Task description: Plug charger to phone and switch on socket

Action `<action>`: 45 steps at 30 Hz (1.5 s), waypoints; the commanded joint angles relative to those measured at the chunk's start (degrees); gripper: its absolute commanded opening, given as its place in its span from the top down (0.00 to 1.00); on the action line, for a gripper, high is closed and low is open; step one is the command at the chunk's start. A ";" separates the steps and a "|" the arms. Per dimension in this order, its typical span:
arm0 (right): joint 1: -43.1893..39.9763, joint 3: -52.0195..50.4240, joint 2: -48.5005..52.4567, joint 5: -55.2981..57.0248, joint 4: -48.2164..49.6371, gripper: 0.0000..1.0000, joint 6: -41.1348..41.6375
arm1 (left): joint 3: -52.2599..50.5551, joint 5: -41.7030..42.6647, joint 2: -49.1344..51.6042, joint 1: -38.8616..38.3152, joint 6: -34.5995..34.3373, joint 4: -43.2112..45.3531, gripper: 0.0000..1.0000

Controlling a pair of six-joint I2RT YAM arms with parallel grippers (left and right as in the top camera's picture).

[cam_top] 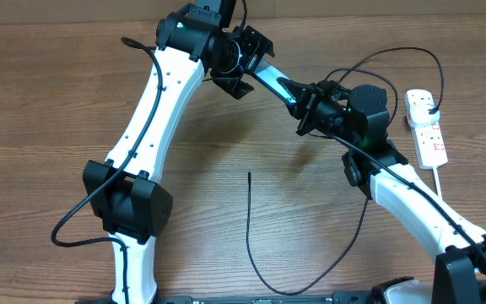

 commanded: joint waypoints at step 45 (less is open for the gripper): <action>-0.02 0.83 -0.59 5.68 8.68 0.96 7.93 | 0.31 3.80 0.11 -0.07 0.46 8.46 0.52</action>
